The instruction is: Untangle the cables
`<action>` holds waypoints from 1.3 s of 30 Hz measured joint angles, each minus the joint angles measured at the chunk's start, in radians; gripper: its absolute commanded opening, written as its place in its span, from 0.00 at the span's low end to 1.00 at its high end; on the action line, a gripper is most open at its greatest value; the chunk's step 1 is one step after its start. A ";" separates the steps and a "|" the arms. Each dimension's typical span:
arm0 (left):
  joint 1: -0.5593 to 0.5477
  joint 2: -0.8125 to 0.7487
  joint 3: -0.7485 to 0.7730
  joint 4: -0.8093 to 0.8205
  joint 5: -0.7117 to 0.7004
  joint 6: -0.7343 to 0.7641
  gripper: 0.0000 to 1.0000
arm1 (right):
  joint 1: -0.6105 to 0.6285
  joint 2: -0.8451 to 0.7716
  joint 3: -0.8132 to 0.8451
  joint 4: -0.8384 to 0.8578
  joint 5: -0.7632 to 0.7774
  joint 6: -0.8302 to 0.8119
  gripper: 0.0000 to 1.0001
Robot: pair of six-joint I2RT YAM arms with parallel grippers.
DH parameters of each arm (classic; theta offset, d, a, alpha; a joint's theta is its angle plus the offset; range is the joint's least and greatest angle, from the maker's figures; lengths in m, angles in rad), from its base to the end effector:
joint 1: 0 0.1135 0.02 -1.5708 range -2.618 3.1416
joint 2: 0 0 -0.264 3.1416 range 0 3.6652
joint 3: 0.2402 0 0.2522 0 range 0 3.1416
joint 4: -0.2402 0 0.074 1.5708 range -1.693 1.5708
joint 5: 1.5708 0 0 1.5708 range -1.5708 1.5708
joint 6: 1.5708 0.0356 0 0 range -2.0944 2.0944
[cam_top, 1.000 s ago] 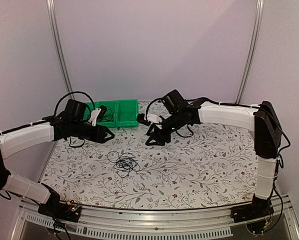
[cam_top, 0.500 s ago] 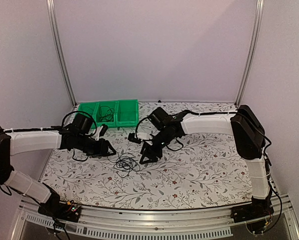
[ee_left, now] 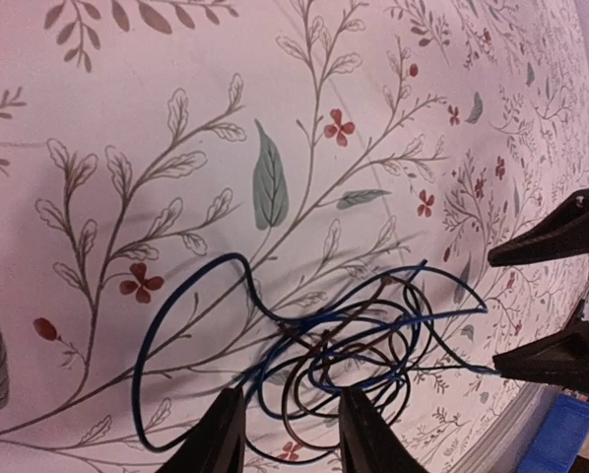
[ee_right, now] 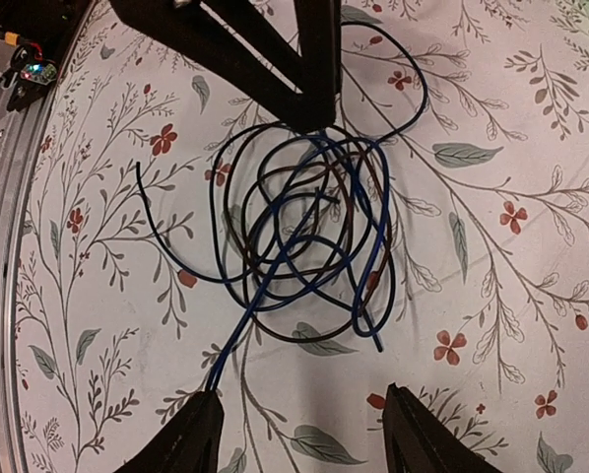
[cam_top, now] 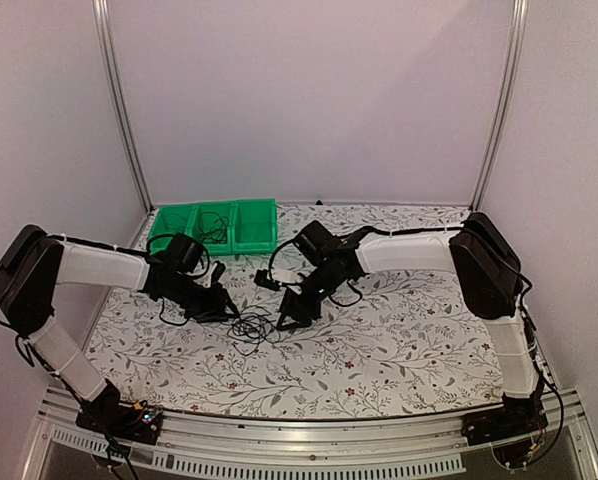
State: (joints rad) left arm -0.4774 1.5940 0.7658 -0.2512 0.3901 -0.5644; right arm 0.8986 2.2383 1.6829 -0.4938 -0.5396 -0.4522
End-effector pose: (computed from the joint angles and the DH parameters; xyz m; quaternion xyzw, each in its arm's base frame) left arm 0.2482 -0.1436 0.1433 0.0057 0.9527 -0.2818 0.1134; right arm 0.2817 0.3833 0.1520 -0.6359 0.6838 0.3061 0.1854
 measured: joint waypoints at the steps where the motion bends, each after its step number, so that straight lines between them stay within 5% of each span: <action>1: 0.000 0.011 0.006 0.004 0.003 -0.002 0.30 | 0.000 0.001 0.001 0.002 0.000 0.002 0.60; 7: 0.000 0.086 0.034 0.013 0.021 -0.013 0.24 | 0.007 0.013 0.037 0.010 -0.002 0.012 0.63; 17: 0.000 0.096 0.066 0.005 0.029 -0.015 0.00 | 0.020 0.107 0.142 0.056 -0.033 0.023 0.63; 23: 0.000 0.074 0.065 -0.013 0.029 -0.008 0.00 | 0.023 0.182 0.161 0.083 -0.048 0.064 0.30; 26: 0.000 0.027 0.058 -0.029 0.021 -0.006 0.21 | 0.022 0.199 0.185 0.097 -0.045 0.089 0.16; 39: 0.000 0.064 0.022 -0.021 0.060 -0.074 0.18 | 0.023 0.215 0.196 0.117 -0.038 0.146 0.21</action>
State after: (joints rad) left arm -0.4778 1.6581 0.7876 -0.2722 0.4496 -0.6384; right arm 0.9211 2.4531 1.8790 -0.3763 -0.5774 -0.3058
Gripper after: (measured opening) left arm 0.185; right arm 0.205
